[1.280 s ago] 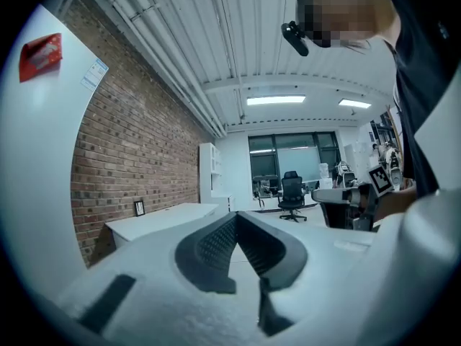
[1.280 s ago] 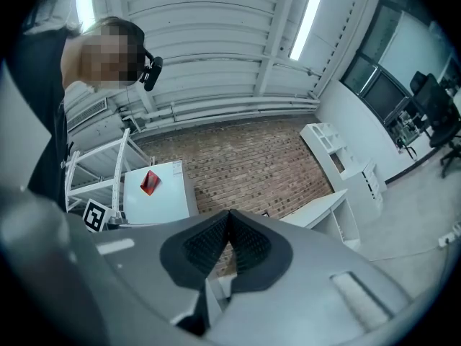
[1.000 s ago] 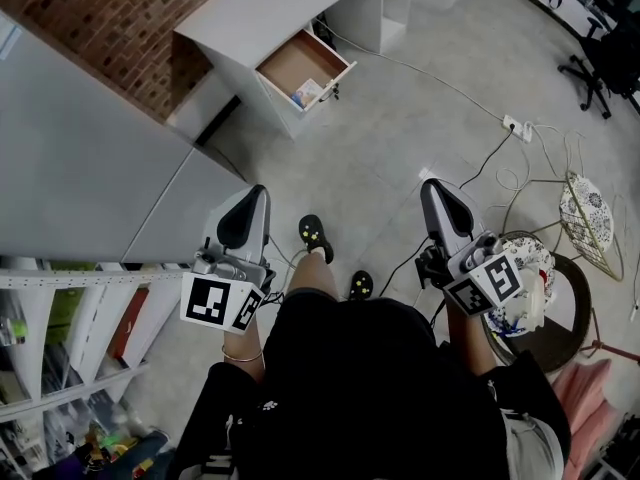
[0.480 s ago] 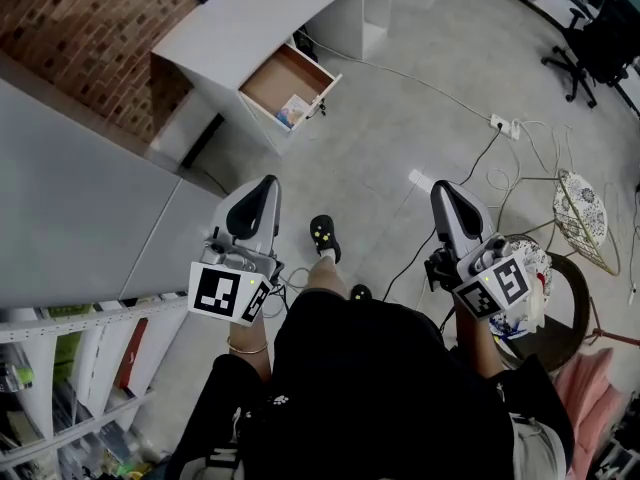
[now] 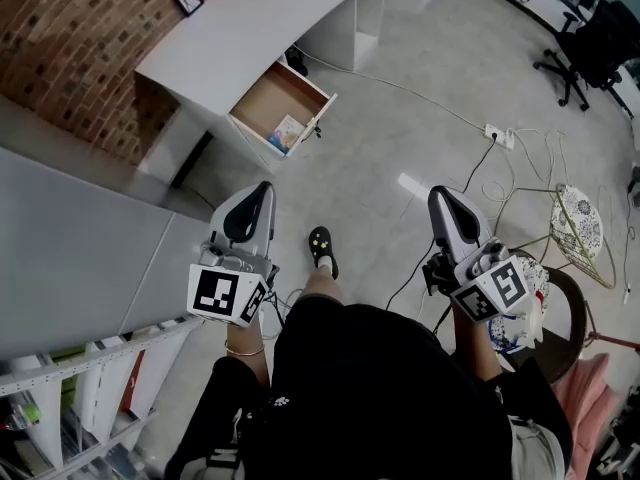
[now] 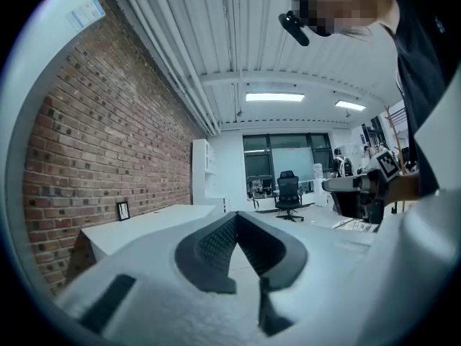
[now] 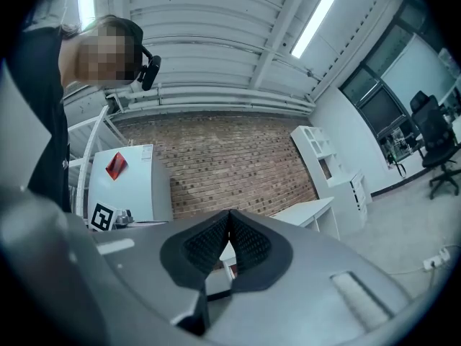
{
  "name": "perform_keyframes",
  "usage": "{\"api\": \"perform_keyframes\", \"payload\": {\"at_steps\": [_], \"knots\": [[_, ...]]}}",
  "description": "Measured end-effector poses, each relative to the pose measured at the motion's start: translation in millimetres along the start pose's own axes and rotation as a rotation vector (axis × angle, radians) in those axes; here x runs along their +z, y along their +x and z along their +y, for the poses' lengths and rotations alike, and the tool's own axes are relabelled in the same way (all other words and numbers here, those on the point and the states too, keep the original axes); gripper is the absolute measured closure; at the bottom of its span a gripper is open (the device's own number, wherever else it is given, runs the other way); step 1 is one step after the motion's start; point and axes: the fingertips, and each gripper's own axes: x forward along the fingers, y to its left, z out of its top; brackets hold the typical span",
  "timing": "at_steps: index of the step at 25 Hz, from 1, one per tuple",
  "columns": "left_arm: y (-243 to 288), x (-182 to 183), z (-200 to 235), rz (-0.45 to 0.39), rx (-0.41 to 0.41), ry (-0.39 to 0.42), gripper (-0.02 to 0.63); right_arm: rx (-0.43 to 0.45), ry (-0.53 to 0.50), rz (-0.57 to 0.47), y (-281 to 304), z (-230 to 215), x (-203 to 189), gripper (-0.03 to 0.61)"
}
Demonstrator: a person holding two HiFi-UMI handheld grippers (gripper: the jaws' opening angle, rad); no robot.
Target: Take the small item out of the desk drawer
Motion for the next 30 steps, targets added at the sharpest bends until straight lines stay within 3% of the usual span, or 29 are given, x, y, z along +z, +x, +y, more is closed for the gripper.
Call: {"api": "perform_keyframes", "payload": {"at_steps": [8,19,30], "knots": [[51,-6,55,0.017,-0.010,-0.030,0.612,-0.010,-0.011,0.008,62,-21,4,0.572],[109,-13,129,0.074,-0.039,-0.012,0.612,-0.046,-0.046,0.027,145,-45,6,0.572],[156,-24,194,0.073,-0.083,-0.031,0.612,-0.056,-0.069,0.021,228,-57,3,0.572]]}}
